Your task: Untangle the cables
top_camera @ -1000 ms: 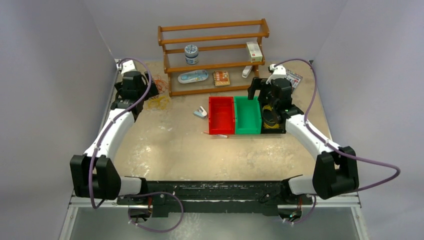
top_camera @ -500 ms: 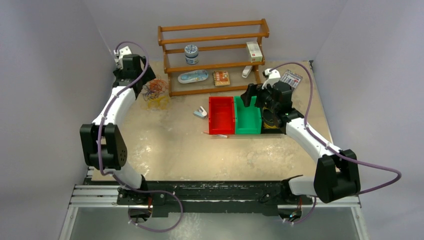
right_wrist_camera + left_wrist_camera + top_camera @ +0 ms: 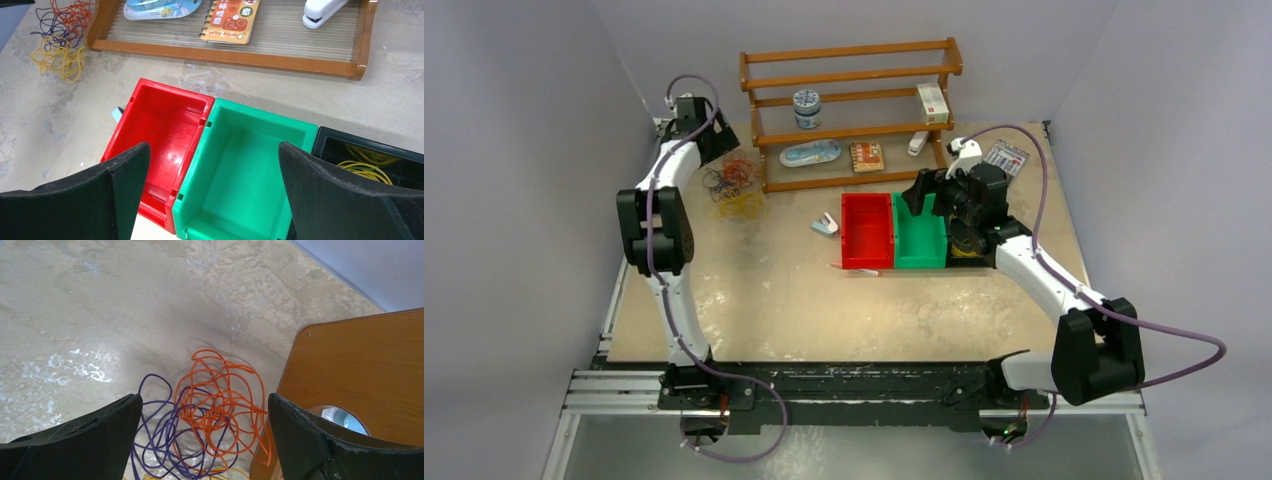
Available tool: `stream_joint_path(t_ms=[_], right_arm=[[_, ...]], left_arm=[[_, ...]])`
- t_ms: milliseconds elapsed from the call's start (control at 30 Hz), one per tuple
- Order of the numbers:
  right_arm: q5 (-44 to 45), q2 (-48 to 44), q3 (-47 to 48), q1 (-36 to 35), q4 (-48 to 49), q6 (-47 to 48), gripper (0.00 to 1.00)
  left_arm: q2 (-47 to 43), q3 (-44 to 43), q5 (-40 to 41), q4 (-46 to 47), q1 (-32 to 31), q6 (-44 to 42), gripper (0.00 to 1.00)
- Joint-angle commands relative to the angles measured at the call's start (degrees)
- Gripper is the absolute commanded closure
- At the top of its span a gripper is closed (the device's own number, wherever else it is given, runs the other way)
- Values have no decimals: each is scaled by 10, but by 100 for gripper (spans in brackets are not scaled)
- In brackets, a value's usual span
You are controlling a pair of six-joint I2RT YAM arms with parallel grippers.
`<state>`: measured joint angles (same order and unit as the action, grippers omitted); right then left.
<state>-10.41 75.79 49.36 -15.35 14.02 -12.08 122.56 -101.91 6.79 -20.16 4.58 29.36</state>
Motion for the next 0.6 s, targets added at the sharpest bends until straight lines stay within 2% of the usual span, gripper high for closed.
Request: stream_joint_path(t_ms=[0,133,267,433,567], right_arm=[[-17,4,5,1,16,6,1],[-23,11,11,0,7,6,1],[-32,16,13,0,4,6,1],[-39,17,14,0,5,5,1],[-43,19,14,0,6,5,1]], left_arm=[[30,-75,-16,-30,-1,-29,4],[58,-92,-24,-41,-1,-37,5],[64,-75,-35,-37,-4,-37,11],[56,-50,-29,-40,-5,-36,34],[29,-11,-21,-31,-9,-34,48]])
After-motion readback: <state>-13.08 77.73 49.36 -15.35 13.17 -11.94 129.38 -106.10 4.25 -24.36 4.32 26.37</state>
